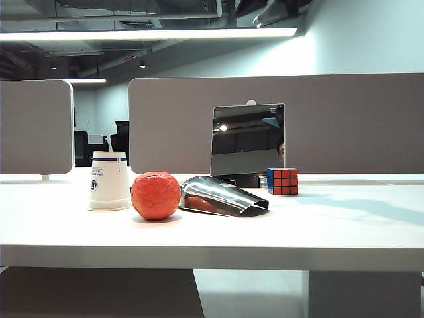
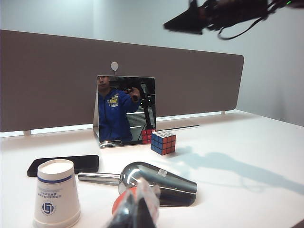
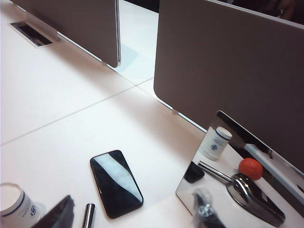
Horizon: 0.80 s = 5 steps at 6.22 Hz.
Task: Carefully pick up the cup on the right and stack it on top of the cup on the left.
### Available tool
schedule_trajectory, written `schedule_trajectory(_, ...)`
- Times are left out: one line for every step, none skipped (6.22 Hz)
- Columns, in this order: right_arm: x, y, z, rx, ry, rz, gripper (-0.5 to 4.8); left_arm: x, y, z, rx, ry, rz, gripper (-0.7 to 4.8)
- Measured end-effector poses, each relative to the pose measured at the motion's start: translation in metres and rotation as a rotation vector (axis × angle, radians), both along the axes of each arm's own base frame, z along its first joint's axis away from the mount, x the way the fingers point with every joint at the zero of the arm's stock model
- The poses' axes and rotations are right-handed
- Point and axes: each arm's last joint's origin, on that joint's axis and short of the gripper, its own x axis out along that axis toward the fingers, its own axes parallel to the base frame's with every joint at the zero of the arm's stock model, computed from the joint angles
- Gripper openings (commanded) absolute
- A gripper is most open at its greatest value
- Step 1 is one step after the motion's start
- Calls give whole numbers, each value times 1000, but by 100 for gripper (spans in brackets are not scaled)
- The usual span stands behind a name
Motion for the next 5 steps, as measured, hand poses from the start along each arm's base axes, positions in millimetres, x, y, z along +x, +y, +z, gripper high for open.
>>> schedule_trajectory(-16, -6, 15, -40, -28, 24, 278, 0, 0, 0, 0, 0, 0, -5)
schedule_trajectory(-37, -12, 34, -54, -57, 41, 278, 0, 0, 0, 0, 0, 0, -5)
schedule_trajectory(-57, -18, 50, -57, -69, 59, 278, 0, 0, 0, 0, 1, 0, -5)
schedule_trajectory(-137, -65, 93, -102, -41, -8, 278, 0, 0, 0, 0, 2, 0, -5)
schedule_trajectory(-169, -86, 103, -111, -8, -64, 278, 0, 0, -1, 0, 9, 0, -5)
